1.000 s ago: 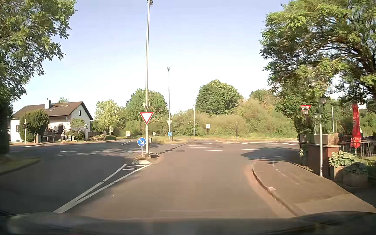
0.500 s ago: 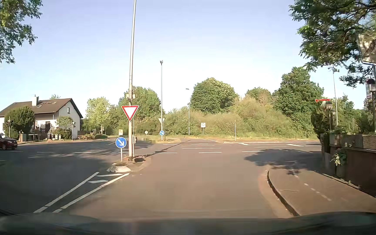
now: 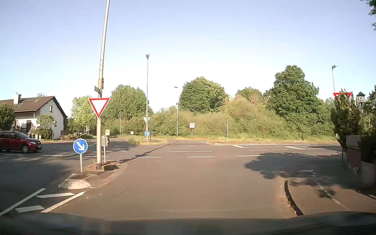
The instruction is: Follow the waypoints while adhering to traffic rules and regulations
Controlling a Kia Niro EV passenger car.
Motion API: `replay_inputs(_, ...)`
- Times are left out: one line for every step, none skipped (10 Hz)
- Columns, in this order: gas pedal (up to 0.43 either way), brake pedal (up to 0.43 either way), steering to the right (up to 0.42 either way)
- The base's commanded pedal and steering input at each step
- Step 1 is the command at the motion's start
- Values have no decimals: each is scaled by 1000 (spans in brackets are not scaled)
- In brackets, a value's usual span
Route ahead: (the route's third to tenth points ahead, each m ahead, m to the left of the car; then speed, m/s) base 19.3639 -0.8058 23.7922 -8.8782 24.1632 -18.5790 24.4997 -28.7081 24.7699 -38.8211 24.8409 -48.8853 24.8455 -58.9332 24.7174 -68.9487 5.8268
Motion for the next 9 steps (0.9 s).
replay_inputs(0, 18, 87)
replay_inputs(0, 43, 82)
replay_inputs(0, 79, 79)
replay_inputs(0, 91, 79)
replay_inputs(0, 98, 80)
replay_inputs(0, 116, 79)
replay_inputs(0, 140, 85)
replay_inputs(0, 152, 95)
replay_inputs(0, 177, 110)
